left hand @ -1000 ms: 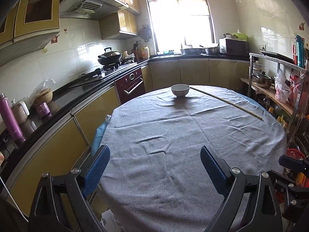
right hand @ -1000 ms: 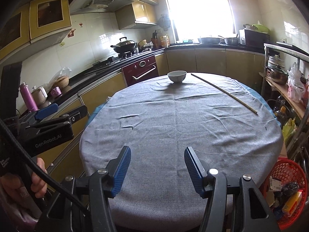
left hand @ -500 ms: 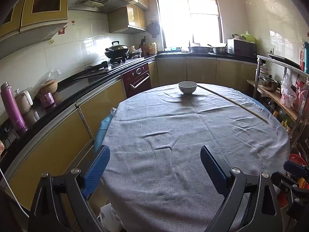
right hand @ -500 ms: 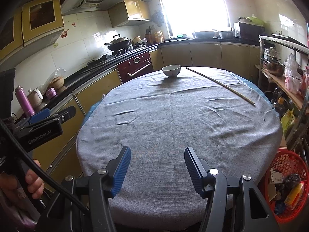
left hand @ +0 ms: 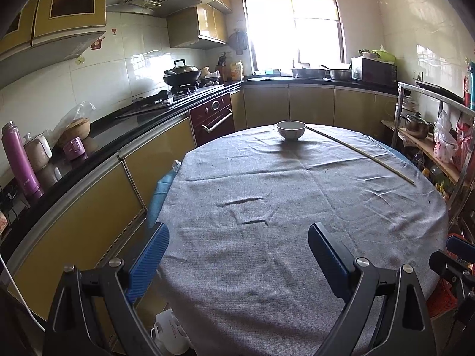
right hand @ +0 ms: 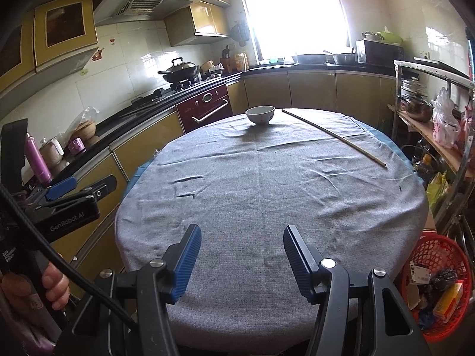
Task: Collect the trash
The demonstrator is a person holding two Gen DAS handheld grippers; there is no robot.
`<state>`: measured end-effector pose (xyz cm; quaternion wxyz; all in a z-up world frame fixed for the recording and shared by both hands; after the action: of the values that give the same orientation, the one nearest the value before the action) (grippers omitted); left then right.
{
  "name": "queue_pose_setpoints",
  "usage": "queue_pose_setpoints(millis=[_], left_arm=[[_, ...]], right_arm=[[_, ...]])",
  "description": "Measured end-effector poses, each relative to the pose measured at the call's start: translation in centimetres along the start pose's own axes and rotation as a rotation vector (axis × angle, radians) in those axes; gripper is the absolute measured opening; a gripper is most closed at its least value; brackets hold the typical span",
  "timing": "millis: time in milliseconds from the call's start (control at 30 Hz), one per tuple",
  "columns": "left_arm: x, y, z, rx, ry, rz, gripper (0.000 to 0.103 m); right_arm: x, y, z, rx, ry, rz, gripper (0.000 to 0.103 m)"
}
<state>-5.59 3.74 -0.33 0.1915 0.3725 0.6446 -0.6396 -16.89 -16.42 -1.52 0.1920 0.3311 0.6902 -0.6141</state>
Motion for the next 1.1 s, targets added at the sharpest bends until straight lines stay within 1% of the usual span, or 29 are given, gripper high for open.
queue_pose_setpoints(millis=[1100], left_arm=[[0.76, 0.86, 0.00, 0.017, 0.002, -0.033, 0.095]], right_arm=[[0.03, 0.24, 0.02, 0.011, -0.001, -0.007, 0.062]])
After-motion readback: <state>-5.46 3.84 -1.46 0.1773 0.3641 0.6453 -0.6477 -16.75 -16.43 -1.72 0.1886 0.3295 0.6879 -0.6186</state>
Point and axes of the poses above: each gripper's, at about its wrist camera, not at the fingertips, and y roughly the way its jaws point, z to its right, x to its underside, the point moved 4 cm from there along y, roughly the way its jaws point, and after that the axes turned 11 degrees about -z, right-handed, at the moved point
